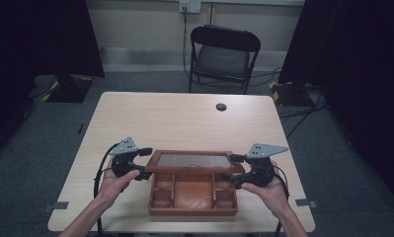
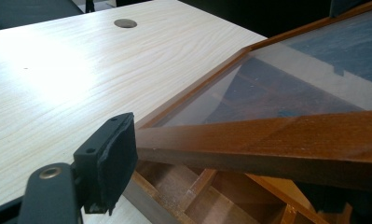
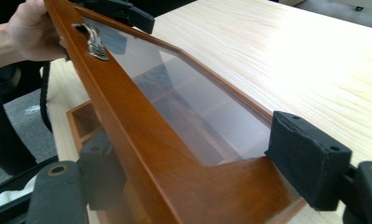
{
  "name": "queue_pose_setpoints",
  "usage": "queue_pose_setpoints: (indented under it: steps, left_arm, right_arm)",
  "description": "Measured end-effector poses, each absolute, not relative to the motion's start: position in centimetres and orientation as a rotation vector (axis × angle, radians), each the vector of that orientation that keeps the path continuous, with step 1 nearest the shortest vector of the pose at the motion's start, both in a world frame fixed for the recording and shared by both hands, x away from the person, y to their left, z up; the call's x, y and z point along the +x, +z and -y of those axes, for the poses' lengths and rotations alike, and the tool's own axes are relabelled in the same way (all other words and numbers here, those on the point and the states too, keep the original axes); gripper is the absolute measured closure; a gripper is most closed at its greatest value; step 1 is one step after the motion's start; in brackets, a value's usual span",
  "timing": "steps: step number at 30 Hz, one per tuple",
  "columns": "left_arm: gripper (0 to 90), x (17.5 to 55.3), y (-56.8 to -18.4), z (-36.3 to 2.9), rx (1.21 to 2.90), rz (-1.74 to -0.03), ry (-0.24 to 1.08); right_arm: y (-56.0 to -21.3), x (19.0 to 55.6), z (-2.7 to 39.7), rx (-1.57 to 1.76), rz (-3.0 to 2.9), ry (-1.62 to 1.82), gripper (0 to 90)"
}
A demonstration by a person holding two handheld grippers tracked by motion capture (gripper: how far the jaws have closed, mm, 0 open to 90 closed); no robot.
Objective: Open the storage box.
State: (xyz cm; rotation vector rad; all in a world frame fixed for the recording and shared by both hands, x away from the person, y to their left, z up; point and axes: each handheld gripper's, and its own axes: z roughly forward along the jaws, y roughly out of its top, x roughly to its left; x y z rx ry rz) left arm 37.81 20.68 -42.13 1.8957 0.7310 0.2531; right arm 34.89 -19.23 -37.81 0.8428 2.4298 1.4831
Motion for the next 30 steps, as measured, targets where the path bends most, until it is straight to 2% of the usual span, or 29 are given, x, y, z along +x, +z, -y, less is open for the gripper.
queue_pose_setpoints:
  steps: [4,12,18,30]
  left_arm:
    - [28.5,38.0,-42.0,-20.7,1.899,-0.726,0.241]
    - [29.4,38.7,-41.7,-20.2,1.906,-0.718,0.229]
    - [33.9,39.2,-41.8,-20.3,1.877,-0.721,0.22]
    - [42.2,40.1,-41.6,-20.3,1.868,-0.732,0.219]
  right_arm:
    - [-37.8,35.4,19.6,0.87,-2.412,1.492,23.6]
    - [-37.8,35.8,19.9,0.89,-2.377,1.521,27.1]
    - [-37.7,36.5,20.0,0.906,-2.356,1.562,34.3]
    - [-37.5,37.6,20.1,0.951,-2.302,1.593,35.7]
